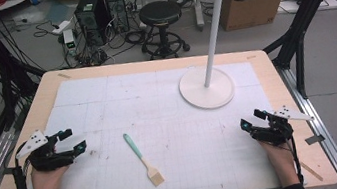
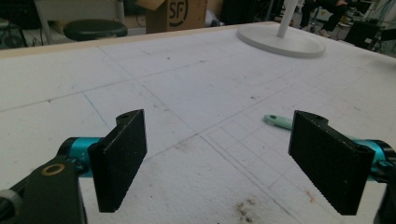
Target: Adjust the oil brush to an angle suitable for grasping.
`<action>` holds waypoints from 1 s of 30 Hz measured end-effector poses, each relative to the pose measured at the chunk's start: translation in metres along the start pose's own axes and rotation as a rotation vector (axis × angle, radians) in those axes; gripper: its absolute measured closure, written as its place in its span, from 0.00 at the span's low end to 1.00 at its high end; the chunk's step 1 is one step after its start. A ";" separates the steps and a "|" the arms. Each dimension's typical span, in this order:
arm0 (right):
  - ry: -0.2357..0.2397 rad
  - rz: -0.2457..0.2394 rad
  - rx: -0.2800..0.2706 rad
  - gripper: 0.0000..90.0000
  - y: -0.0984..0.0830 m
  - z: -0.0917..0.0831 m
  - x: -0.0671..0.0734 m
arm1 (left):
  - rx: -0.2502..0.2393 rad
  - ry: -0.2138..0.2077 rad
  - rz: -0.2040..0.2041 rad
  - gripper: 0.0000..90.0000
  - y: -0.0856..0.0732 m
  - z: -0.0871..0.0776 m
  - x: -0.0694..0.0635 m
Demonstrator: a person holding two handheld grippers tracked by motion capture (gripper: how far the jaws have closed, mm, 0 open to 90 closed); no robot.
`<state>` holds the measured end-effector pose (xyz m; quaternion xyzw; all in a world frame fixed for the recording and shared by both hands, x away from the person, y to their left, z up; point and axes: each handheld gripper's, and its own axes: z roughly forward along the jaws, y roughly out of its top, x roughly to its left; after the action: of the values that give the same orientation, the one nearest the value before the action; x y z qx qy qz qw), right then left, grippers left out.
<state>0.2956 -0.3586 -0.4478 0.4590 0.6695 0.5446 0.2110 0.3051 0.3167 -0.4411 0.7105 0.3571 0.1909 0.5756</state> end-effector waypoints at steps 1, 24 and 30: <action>0.000 -0.001 -0.001 0.22 0.000 0.000 0.000 | -0.001 -0.006 0.001 0.22 0.000 0.000 -0.001; -0.001 0.003 0.002 0.23 0.000 0.000 0.000 | 0.104 -0.086 0.055 0.72 0.010 0.024 -0.033; -0.001 0.001 0.001 0.23 0.000 0.000 0.000 | 0.124 -0.100 0.073 0.84 0.010 0.033 -0.042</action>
<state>0.2961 -0.3585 -0.4479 0.4598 0.6694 0.5441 0.2108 0.3031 0.2629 -0.4341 0.7658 0.3132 0.1536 0.5402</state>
